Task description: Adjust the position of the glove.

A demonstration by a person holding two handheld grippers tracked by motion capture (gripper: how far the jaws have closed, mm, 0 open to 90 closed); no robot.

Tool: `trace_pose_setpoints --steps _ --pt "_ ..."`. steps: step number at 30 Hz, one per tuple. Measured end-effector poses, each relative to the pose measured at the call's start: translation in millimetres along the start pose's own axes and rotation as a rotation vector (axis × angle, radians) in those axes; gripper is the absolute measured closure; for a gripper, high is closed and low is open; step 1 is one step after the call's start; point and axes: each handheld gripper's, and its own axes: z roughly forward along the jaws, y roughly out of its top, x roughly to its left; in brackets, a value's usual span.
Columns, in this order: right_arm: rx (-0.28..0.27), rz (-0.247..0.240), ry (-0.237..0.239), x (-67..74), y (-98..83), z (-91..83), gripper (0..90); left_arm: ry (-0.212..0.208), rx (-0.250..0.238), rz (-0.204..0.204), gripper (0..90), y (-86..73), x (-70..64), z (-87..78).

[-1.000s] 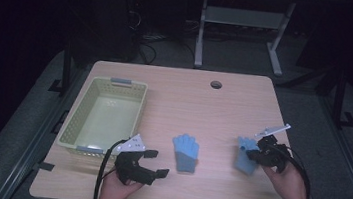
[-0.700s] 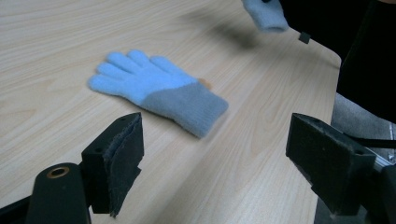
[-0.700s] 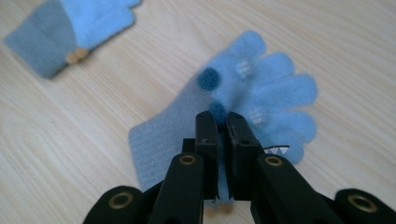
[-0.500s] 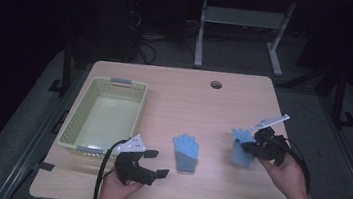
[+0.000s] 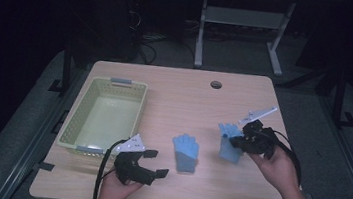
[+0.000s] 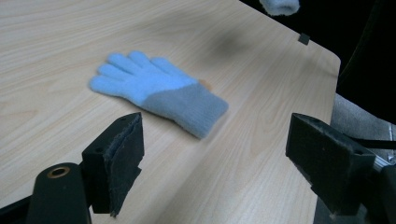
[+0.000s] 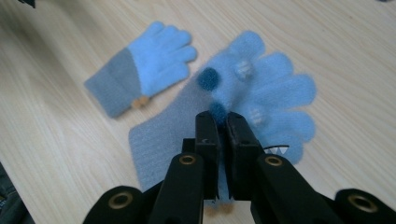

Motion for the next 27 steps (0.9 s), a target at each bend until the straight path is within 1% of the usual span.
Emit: trace_pose_setpoints --steps 1,4,7,8,9,12,14,19,22,24,26,27 --pt "0.004 -0.015 0.009 3.7 5.7 1.6 85.0 -0.002 -0.003 -0.004 18.8 -0.3 -0.4 0.1" --pt "0.004 -0.025 0.014 6.4 10.4 3.1 85.0 -0.002 -0.003 -0.009 18.8 -1.0 -0.3 0.5" --pt "0.011 -0.036 0.029 11.9 18.7 7.8 85.0 -0.001 0.001 -0.004 18.8 -1.1 0.4 0.6" --pt "0.011 -0.036 0.029 11.9 18.7 7.8 85.0 -0.001 -0.001 -0.007 18.8 -1.0 0.1 0.4" --pt "0.010 -0.044 0.033 13.4 20.9 9.8 85.0 -0.001 -0.003 0.001 18.8 -0.6 0.3 -0.1" --pt "0.022 -0.066 0.050 21.0 30.6 17.2 85.0 0.001 -0.004 -0.002 18.8 -0.6 0.5 -0.8" --pt "0.021 -0.073 0.053 22.4 33.1 19.2 85.0 0.000 -0.001 -0.001 18.8 -1.0 1.0 -0.9" --pt "0.035 -0.103 0.076 29.2 43.6 32.1 85.0 -0.001 0.000 -0.003 18.9 -0.9 0.4 -0.8" --pt "0.041 -0.124 0.096 35.2 49.9 42.1 84.9 0.006 0.006 0.010 19.2 -1.1 -0.4 -0.7" --pt "0.045 -0.140 0.103 38.0 53.6 48.1 84.9 0.006 0.008 0.011 19.4 -1.5 -0.1 -0.2" --pt "0.047 -0.144 0.106 39.4 55.1 50.7 84.9 0.006 0.011 0.011 19.4 -1.5 0.2 -0.2" --pt "0.054 -0.150 0.113 41.9 57.3 56.2 84.9 0.007 0.013 0.014 19.4 -1.4 0.6 -0.5"
